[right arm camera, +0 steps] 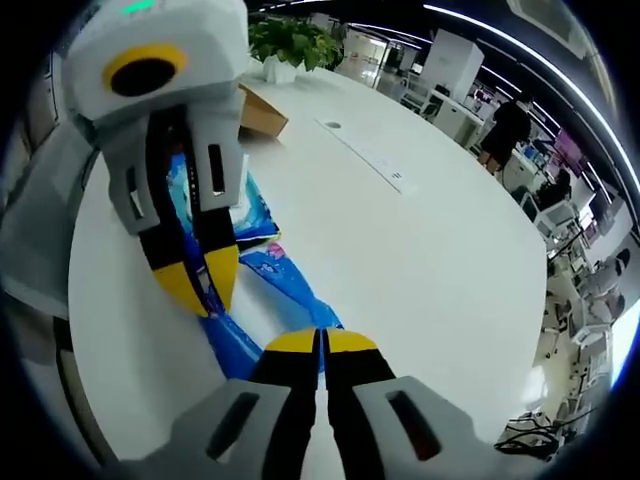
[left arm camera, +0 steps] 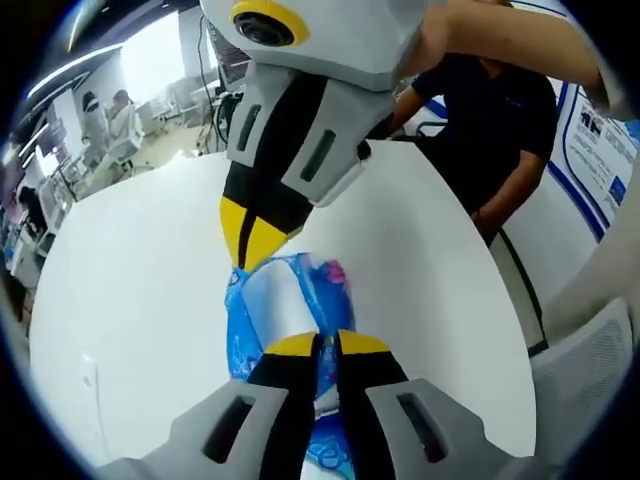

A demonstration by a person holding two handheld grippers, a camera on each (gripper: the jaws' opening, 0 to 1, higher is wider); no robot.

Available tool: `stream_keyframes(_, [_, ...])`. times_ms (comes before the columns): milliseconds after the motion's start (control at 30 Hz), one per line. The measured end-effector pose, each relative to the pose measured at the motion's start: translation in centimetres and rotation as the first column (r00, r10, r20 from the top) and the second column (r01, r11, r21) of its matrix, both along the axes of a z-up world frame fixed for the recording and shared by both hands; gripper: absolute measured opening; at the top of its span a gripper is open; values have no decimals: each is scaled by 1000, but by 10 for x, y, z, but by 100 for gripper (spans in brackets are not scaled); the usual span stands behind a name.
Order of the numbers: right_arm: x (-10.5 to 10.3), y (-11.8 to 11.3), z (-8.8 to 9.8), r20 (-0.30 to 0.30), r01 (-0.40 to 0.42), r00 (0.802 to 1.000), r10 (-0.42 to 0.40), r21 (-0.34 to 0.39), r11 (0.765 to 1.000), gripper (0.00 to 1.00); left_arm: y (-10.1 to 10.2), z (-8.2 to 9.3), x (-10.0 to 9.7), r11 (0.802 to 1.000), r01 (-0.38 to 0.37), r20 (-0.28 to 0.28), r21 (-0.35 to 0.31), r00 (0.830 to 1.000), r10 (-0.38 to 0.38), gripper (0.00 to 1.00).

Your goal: Operate the shoe box by opening the lid, removing the specified soft item, and placing it in the target area until the item is outside and the box remains undamaged.

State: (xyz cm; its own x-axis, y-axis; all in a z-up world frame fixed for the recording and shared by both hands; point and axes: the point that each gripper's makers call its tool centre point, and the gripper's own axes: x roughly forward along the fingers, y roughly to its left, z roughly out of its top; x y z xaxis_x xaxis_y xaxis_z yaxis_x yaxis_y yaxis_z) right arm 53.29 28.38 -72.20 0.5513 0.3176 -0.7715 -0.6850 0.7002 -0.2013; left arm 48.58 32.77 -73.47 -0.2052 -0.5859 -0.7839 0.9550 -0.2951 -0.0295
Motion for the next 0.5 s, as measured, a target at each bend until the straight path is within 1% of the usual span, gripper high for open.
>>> stream_keyframes(100, [-3,1,3,8,0,1000,0,-1,1000,0,4,4,2,1000,-7,-2,0,1000,7,4])
stream_keyframes(167, [-5,1,5,10,-1,1000,1,-5,1000,0,6,7,0,1000,-14,-13,-7,1000,14,4])
stream_keyframes(233, [-7,2,8,13,0,1000,0,-7,1000,0,7,11,0,1000,-17,-3,-13,1000,17,5])
stream_keyframes(400, [-12,8,18,22,15,1000,-15,-3,1000,4,13,24,-4,999,-27,-4,-30,1000,27,6])
stream_keyframes(500, [-17,14,25,22,26,999,-27,7,1000,5,19,35,-6,997,-60,-25,-47,998,59,10])
